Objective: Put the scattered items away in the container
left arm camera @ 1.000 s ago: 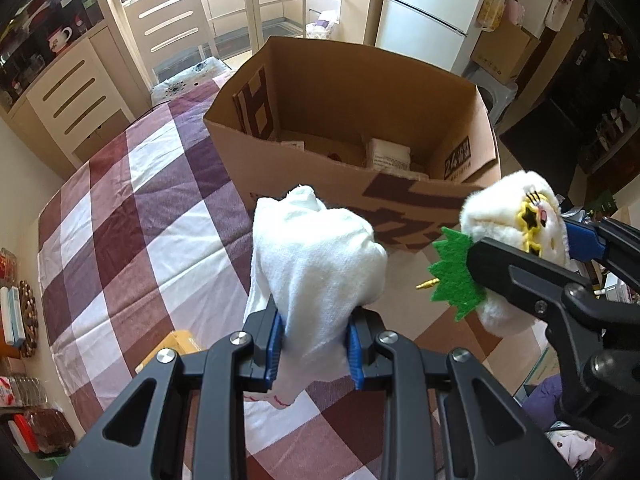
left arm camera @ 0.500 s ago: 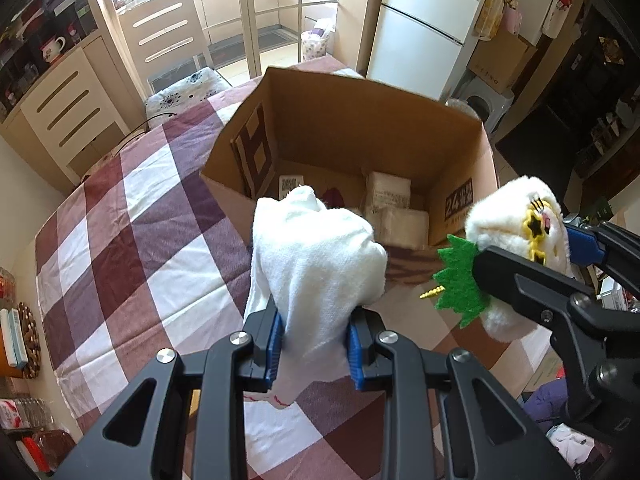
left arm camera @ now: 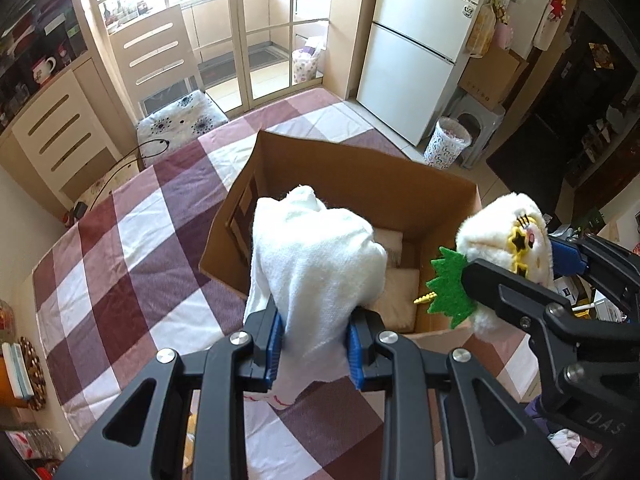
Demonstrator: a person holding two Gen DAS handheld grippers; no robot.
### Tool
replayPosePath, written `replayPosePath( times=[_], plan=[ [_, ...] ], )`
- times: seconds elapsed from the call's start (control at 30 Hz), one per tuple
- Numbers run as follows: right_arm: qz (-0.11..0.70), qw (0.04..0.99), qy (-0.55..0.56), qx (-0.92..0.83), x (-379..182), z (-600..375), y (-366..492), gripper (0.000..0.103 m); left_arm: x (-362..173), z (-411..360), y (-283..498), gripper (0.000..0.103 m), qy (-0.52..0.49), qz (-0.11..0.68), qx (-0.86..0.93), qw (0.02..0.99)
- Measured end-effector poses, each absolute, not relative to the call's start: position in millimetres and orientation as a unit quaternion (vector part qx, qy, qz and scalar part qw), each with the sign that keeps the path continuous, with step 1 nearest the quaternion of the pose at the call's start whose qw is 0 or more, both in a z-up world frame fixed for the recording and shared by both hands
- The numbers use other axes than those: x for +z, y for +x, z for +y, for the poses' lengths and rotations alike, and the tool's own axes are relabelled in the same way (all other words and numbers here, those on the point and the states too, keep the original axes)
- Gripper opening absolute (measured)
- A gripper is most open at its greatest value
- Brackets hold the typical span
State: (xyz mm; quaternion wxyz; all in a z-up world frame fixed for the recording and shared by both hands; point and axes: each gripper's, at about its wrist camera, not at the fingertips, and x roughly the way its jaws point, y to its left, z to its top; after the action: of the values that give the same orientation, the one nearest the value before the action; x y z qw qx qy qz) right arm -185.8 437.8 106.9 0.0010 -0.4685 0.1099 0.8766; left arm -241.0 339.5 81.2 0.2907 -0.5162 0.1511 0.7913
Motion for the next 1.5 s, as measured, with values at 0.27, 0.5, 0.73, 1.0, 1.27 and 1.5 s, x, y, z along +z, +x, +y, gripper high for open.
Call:
replayPosePath(
  times=[0.27, 0.5, 0.73, 1.0, 1.27, 1.5],
  plan=[
    [0.11, 0.007, -0.465, 0.879, 105, 446, -203, 0.052, 81, 354, -263, 0.027, -0.519, 0.139, 0.788, 0.299],
    [0.109, 0.011, -0.461, 0.88, 104, 453, -219, 0.052, 80, 366, -286, 0.027, -0.528, 0.117, 0.783, 0.308],
    [0.107, 0.018, -0.451, 0.886, 108, 460, -236, 0.052, 92, 379, -306, 0.028, -0.518, 0.105, 0.788, 0.316],
    [0.109, 0.028, -0.456, 0.883, 99, 468, -252, 0.052, 68, 388, -325, 0.028, -0.539, 0.09, 0.771, 0.326],
    [0.132, 0.026, -0.482, 0.866, 70, 472, -260, 0.052, 20, 383, -319, 0.028, -0.559, 0.12, 0.761, 0.307],
    [0.144, 0.016, -0.5, 0.854, 48, 468, -268, 0.052, 3, 383, -311, 0.028, -0.557, 0.147, 0.758, 0.308]
  ],
)
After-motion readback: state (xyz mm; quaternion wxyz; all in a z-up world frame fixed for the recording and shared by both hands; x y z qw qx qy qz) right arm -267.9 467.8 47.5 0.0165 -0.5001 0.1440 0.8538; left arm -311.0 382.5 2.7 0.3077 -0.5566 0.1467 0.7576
